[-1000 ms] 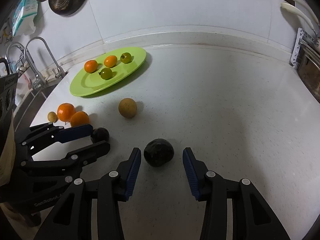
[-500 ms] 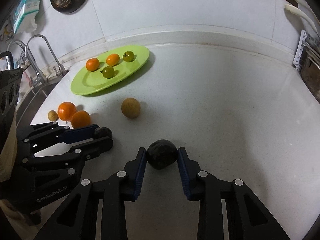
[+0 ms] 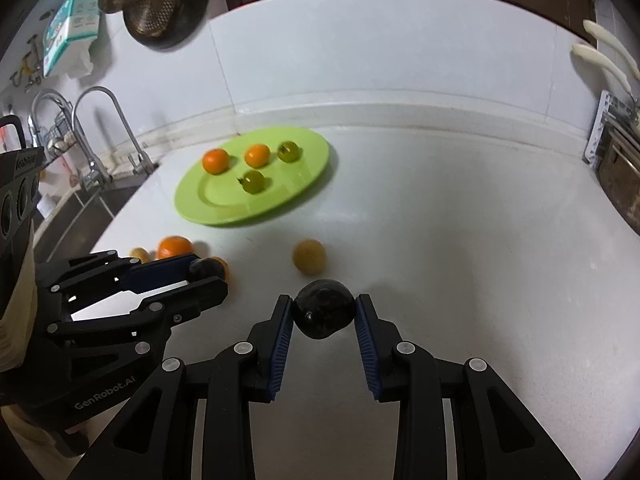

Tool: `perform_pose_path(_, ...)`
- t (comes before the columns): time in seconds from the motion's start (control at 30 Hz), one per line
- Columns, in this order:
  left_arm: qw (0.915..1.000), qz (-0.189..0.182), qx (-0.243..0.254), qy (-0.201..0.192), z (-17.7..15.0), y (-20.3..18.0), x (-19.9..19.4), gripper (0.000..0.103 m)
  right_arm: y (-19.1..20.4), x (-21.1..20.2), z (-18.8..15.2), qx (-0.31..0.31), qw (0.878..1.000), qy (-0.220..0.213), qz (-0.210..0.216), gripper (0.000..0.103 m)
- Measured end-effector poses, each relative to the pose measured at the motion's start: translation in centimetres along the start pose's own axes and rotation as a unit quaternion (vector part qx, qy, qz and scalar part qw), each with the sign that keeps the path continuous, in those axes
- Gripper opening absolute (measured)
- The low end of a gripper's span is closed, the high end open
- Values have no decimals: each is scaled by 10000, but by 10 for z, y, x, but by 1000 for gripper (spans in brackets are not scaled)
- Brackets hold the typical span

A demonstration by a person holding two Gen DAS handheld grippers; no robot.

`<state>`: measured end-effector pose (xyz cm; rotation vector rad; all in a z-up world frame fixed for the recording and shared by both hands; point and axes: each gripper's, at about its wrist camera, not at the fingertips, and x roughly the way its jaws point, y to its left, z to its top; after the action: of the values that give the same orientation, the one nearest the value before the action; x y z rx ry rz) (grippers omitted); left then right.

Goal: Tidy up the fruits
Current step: 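Lift both dark plums and carry them toward the green plate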

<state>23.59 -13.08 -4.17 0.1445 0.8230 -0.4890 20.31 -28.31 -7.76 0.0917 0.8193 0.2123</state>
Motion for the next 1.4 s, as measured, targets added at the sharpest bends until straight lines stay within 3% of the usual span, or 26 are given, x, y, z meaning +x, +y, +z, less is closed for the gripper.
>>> perform_pose_path(0.67,9975,383,26,-591,20,57,-42,29,58,-10,39,-100,9983,-552,177,33)
perform_pose_path(1.03,9957,569,-19,-725,45,88,-35,29,72,9,85,-95,9959,-844,305,33)
perform_pose_path(1.4,9955,653,34,-691,80,120,-8,29,74,44,129,-213,9961,-827,209,33)
